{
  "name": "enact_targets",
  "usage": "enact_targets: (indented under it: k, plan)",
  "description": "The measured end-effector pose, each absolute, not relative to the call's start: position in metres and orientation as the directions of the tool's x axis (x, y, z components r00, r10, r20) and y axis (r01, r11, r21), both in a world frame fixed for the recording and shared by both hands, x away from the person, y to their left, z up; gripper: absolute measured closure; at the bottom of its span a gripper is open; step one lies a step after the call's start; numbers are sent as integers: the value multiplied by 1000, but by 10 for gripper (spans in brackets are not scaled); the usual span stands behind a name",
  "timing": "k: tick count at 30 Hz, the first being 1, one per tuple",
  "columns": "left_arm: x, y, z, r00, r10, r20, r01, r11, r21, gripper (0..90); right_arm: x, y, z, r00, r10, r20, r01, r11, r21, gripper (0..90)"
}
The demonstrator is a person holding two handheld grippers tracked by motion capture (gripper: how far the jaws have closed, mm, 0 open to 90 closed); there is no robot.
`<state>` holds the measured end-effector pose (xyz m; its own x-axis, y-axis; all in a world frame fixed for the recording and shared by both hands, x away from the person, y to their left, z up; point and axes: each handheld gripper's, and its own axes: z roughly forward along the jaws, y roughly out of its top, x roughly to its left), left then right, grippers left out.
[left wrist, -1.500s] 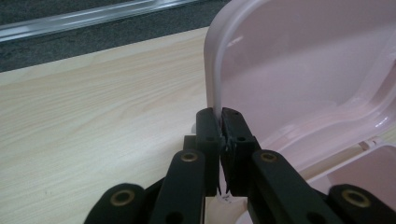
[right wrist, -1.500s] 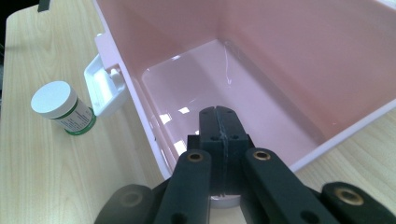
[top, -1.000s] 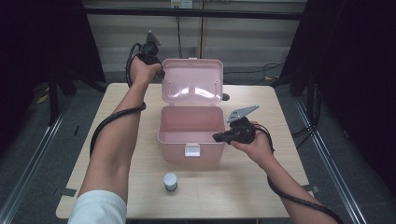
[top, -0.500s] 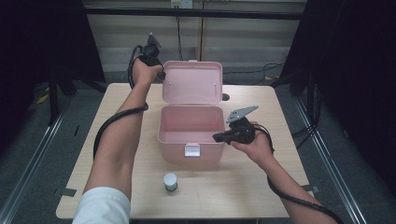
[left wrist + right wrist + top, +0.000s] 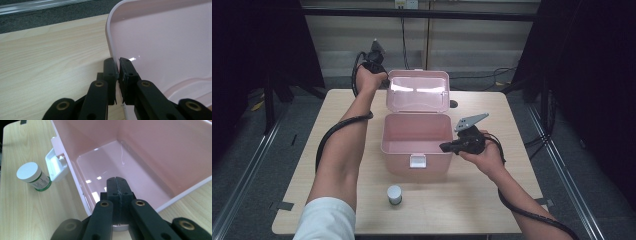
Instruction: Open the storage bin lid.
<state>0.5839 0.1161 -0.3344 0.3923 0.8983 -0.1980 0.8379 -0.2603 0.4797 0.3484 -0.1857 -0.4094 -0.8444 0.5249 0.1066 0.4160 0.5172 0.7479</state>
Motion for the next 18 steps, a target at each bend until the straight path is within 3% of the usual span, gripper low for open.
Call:
enact_targets:
  k: [16,18]
  plan:
    - [588,114,-351,385,903,-188,846,-265,462,847,349,-186,-410,-839,532,110,420,506,753,900]
    - [588,115,-352,381,903,-199,850,-257,461,900,349,-187,-410,-840,531,114,421,504,754,900]
